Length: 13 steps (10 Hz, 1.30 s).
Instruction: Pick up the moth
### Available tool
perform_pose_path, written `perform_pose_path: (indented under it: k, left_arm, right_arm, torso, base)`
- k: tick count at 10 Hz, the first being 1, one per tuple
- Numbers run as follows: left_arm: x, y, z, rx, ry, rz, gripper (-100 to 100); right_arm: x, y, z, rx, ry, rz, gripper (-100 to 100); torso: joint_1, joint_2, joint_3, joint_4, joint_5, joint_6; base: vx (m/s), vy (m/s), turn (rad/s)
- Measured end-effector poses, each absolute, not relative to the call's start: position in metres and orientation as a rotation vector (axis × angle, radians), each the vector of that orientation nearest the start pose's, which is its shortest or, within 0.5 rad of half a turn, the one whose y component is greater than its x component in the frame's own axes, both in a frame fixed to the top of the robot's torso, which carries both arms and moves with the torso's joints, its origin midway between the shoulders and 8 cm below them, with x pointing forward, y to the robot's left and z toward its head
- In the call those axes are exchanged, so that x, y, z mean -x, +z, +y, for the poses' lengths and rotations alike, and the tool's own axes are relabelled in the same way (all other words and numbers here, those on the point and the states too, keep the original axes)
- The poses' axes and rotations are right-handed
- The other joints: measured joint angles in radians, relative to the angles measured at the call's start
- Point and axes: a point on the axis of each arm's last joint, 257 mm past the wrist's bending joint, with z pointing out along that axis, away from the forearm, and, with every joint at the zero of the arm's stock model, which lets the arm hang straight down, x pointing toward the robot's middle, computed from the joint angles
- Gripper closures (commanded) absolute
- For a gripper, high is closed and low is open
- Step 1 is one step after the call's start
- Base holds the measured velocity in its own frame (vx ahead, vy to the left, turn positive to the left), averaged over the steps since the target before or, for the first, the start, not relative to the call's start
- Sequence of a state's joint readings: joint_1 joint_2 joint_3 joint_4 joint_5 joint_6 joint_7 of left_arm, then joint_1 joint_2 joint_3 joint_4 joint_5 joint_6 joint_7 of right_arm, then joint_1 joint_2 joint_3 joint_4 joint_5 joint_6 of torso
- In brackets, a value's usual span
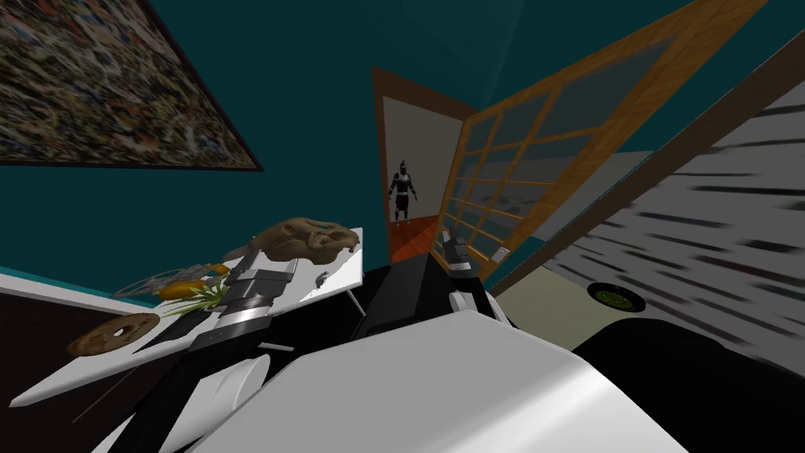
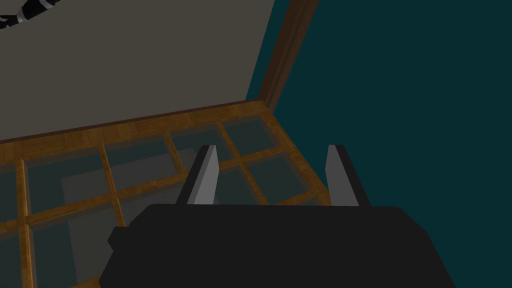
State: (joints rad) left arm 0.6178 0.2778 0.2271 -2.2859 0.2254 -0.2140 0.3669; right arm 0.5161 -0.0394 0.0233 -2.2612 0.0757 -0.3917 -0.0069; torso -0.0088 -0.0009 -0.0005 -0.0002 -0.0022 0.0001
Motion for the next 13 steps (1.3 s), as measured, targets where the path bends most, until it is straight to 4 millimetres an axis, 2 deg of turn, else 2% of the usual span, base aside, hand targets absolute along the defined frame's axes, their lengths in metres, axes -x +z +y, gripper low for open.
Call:
perform_pose_path:
  k: [7,8,13]
  left_arm:
    - [-0.351,-0.072,0.426,1.255,-1.378,0.792,-100]
    - [-0.349,-0.076,0.439,1.292,-1.369,0.791,-100]
    - [-0.337,-0.096,0.472,1.460,-1.351,0.753,-100]
  right_arm:
    - [-0.365,-0.013,-0.267,-0.702,1.240,0.784,0]
    - [-0.365,-0.013,-0.267,-0.702,1.240,0.784,0]
    - [-0.365,-0.013,-0.267,-0.702,1.240,0.785,0]
  torso:
    - [0.003,0.001,0.000,0.000,0.000,0.000]
    - [0.002,0.000,0.000,0.000,0.000,0.000]
    - [0.004,0.000,0.000,0.000,0.001,0.000]
  base:
    - [0.019,-0.106,-0.030]
    - [0.025,-0.098,-0.014]
    - [0.044,-0.091,-0.028]
